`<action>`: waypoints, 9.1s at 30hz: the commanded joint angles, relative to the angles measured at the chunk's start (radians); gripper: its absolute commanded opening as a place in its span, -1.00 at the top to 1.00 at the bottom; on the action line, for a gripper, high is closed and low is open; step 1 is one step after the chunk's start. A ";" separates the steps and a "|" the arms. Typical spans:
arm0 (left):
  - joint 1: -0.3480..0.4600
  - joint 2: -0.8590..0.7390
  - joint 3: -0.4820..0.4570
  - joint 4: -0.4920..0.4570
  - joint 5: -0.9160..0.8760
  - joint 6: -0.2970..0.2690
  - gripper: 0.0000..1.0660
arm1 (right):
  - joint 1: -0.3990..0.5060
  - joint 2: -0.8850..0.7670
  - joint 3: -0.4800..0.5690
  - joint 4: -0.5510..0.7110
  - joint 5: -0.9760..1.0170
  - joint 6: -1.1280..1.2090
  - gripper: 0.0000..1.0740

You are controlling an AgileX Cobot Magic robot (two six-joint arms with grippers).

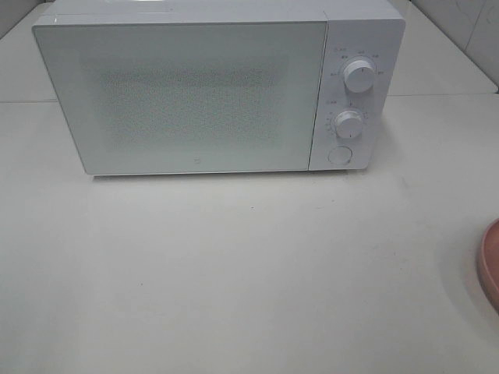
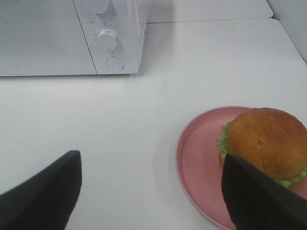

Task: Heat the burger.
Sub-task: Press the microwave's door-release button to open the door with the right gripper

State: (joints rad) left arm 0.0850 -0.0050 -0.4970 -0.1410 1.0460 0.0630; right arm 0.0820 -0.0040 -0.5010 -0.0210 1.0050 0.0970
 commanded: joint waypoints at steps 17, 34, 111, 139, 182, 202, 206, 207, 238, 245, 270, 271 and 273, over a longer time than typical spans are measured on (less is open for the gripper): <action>-0.004 -0.022 0.002 -0.005 -0.010 0.000 -0.84 | -0.004 -0.028 0.002 -0.005 -0.003 -0.007 -0.41; -0.004 -0.022 0.002 -0.005 -0.010 0.000 -0.84 | -0.004 0.231 -0.071 0.000 -0.111 0.012 -0.41; -0.004 -0.022 0.002 -0.004 -0.010 0.000 -0.84 | -0.004 1.269 0.023 -0.013 -1.363 -0.015 -0.41; -0.004 -0.022 0.002 -0.003 -0.010 0.000 -0.84 | 0.433 1.342 0.177 0.607 -1.805 -0.446 -0.41; -0.004 -0.022 0.002 -0.003 -0.010 0.000 -0.84 | 0.528 1.634 0.177 0.638 -1.999 0.515 0.66; -0.004 -0.022 0.002 -0.003 -0.010 0.000 -0.84 | 0.524 1.635 0.175 0.513 -1.894 1.148 1.00; -0.004 -0.022 0.002 -0.003 -0.010 0.000 -0.84 | 0.504 1.657 0.153 0.491 -1.889 1.148 1.00; -0.004 -0.022 0.002 -0.003 -0.010 0.000 -0.84 | 0.504 1.657 0.153 0.491 -1.889 1.148 1.00; -0.004 -0.022 0.002 -0.003 -0.010 0.000 -0.84 | 0.332 1.972 -0.108 0.282 -1.900 1.258 1.00; -0.004 -0.022 0.002 -0.002 -0.010 0.000 -0.84 | 0.289 2.034 -0.183 0.258 -1.864 1.271 1.00; -0.004 -0.022 0.002 -0.002 -0.010 0.000 -0.84 | 0.280 2.104 -0.285 0.271 -1.931 1.305 1.00; -0.004 -0.022 0.002 -0.002 -0.010 0.000 -0.84 | 0.280 2.097 -0.285 0.274 -1.935 1.305 1.00; -0.004 -0.022 0.002 -0.002 -0.010 0.000 -0.84 | 0.280 2.081 -0.285 0.278 -1.939 1.300 1.00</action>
State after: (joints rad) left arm 0.0850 -0.0050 -0.4970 -0.1410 1.0450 0.0630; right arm 0.3680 2.1130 -0.7700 0.2500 -0.8580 1.3950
